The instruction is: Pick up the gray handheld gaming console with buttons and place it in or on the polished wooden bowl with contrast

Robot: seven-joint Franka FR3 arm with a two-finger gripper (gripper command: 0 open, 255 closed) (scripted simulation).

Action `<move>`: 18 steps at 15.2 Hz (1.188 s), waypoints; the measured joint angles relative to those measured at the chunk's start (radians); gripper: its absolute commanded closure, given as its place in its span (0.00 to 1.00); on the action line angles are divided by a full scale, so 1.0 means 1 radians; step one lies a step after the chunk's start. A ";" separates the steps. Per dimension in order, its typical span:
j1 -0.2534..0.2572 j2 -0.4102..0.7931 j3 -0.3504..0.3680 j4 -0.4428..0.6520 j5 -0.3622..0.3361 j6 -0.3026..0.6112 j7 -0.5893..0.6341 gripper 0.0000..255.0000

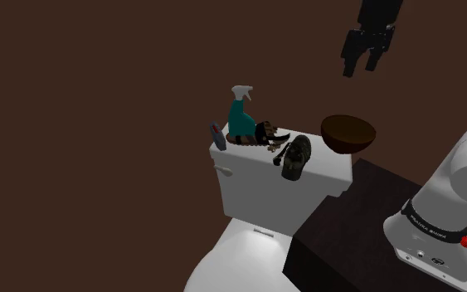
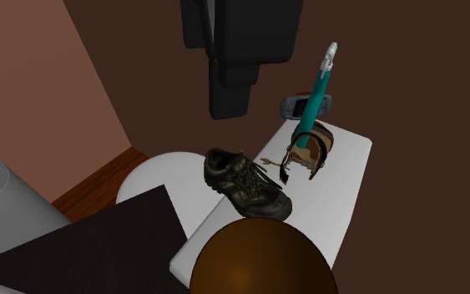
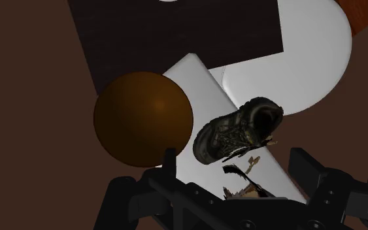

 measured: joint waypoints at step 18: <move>0.047 0.487 0.182 0.114 0.052 0.408 0.241 0.00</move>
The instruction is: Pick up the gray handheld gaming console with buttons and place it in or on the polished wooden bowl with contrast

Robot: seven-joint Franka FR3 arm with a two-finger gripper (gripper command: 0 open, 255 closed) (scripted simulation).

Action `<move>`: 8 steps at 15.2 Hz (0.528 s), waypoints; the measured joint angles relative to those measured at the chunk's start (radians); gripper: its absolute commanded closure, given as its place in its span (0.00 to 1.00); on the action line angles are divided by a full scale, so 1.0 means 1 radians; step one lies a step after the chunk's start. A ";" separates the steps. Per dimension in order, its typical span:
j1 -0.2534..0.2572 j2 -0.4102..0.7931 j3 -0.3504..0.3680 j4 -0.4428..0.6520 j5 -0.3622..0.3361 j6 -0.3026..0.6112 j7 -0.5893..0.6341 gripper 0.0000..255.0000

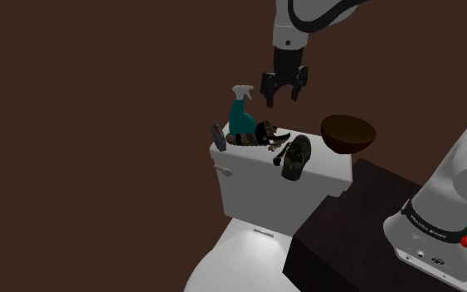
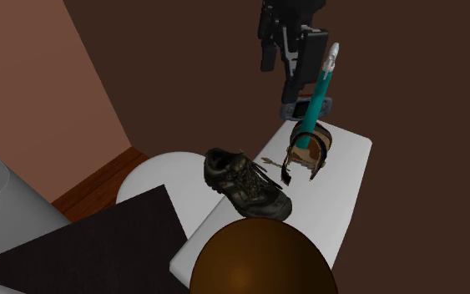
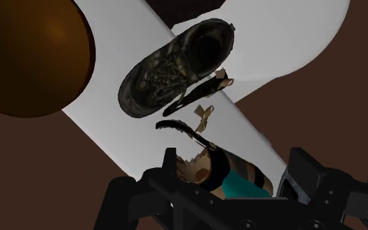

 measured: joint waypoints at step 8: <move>0.024 0.292 0.056 0.186 -0.057 0.117 0.135 0.00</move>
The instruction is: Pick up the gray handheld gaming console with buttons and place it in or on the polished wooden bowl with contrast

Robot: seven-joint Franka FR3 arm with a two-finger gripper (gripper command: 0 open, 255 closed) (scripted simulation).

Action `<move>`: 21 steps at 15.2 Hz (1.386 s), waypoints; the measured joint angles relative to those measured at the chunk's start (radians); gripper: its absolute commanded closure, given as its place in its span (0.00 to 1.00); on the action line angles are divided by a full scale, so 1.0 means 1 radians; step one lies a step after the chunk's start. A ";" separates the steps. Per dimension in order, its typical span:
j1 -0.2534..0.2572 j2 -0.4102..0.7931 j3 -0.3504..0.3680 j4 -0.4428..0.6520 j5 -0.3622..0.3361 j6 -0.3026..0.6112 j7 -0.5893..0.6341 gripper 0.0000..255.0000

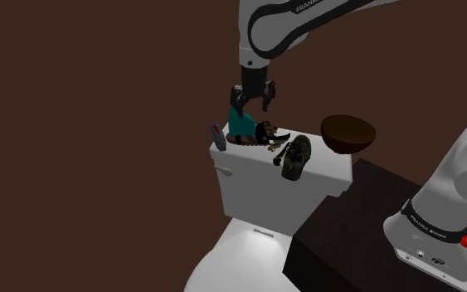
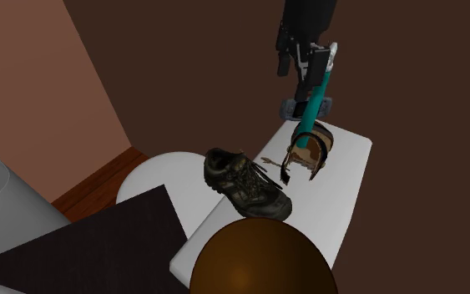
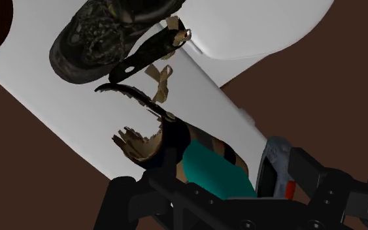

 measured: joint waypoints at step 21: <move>0.093 0.532 -0.007 0.468 -0.142 0.095 0.180 0.00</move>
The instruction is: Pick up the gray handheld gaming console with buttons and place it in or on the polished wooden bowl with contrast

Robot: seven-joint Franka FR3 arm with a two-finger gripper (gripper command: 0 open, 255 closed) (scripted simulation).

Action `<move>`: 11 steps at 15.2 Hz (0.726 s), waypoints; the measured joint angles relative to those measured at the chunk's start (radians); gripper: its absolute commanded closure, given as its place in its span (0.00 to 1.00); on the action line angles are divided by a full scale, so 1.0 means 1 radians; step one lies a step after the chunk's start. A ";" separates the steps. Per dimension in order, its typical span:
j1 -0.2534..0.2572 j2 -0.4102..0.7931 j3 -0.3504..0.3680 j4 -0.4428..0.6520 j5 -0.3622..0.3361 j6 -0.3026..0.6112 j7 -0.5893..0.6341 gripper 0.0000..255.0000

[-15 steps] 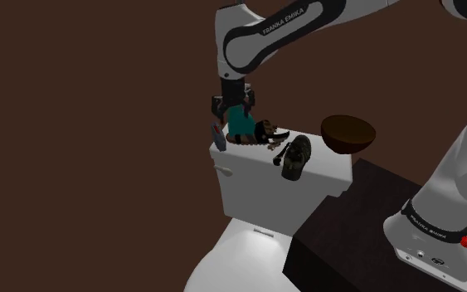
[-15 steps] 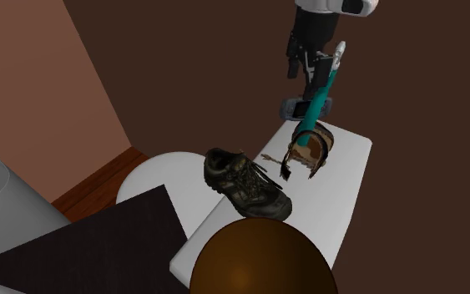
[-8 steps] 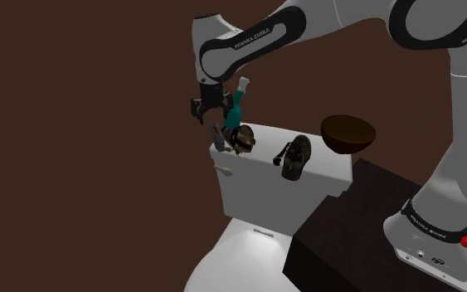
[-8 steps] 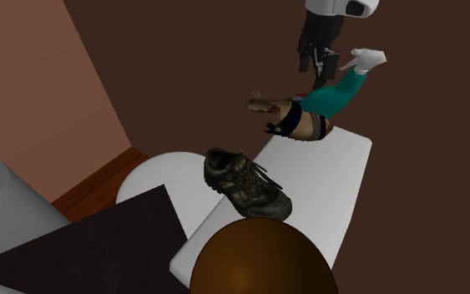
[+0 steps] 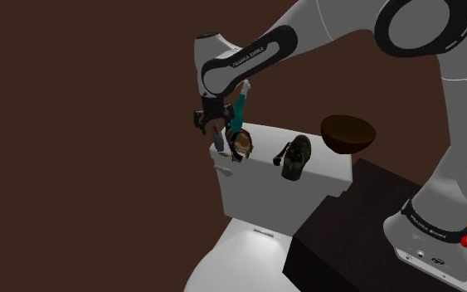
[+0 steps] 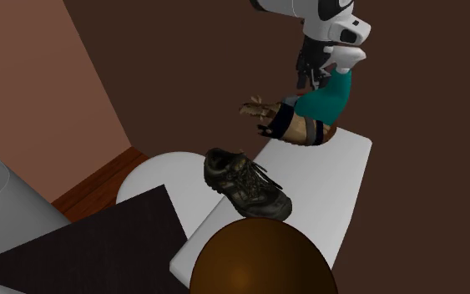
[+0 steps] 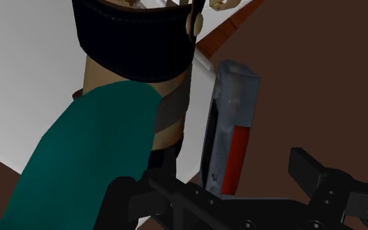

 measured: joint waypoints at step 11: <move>-0.003 0.002 0.000 -0.028 0.002 0.008 0.001 1.00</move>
